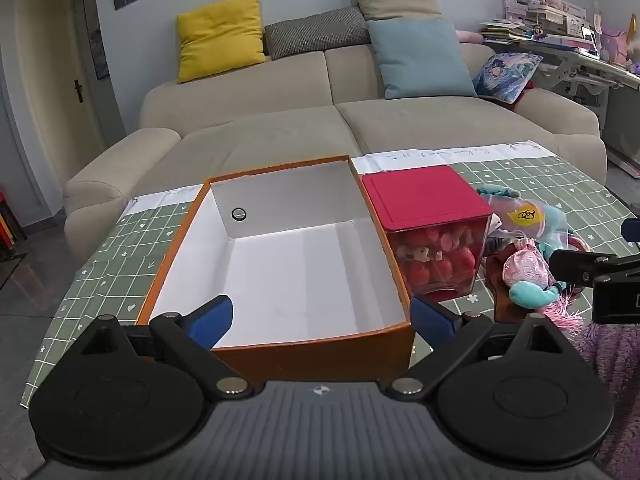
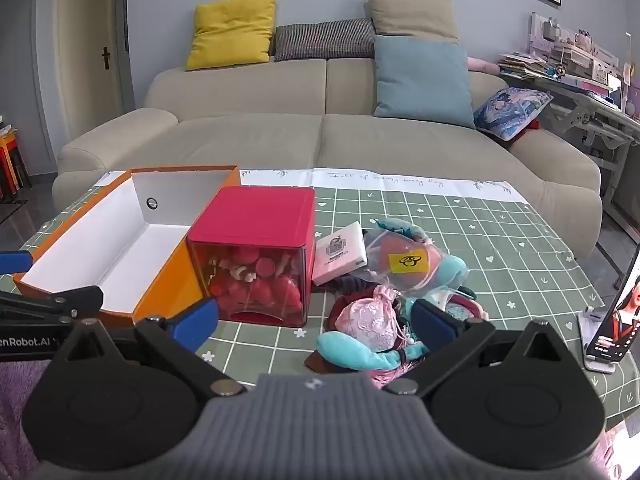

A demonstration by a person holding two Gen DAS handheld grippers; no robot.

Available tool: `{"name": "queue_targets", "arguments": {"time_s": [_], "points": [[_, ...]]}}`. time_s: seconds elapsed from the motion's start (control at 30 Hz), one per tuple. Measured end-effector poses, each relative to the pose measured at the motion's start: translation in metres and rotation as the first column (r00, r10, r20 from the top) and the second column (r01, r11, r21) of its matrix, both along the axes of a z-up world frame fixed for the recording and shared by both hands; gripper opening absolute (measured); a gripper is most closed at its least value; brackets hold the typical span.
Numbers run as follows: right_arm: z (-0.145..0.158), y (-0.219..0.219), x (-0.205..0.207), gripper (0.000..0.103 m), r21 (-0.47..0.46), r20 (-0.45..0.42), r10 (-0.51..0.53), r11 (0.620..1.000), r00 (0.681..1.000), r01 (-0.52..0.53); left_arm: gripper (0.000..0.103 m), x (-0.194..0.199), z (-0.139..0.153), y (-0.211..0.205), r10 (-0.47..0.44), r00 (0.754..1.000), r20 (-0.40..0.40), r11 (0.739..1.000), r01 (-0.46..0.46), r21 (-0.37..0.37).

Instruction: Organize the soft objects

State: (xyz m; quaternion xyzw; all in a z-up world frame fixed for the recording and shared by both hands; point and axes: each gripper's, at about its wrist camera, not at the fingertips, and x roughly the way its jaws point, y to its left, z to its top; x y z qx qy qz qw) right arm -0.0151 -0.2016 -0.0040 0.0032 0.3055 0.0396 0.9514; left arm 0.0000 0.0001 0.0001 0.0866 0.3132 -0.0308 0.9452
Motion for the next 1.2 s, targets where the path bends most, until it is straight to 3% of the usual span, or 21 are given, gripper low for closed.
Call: {"name": "queue_targets", "arguments": {"time_s": [1.2], "points": [[-0.0032,-0.0014,0.0041,0.101,0.009,-0.020,-0.008,1.000,1.000,0.008,0.103,-0.0017,0.0024,0.0051,0.008,1.000,0.008,1.000,-0.008,0.000]]}}
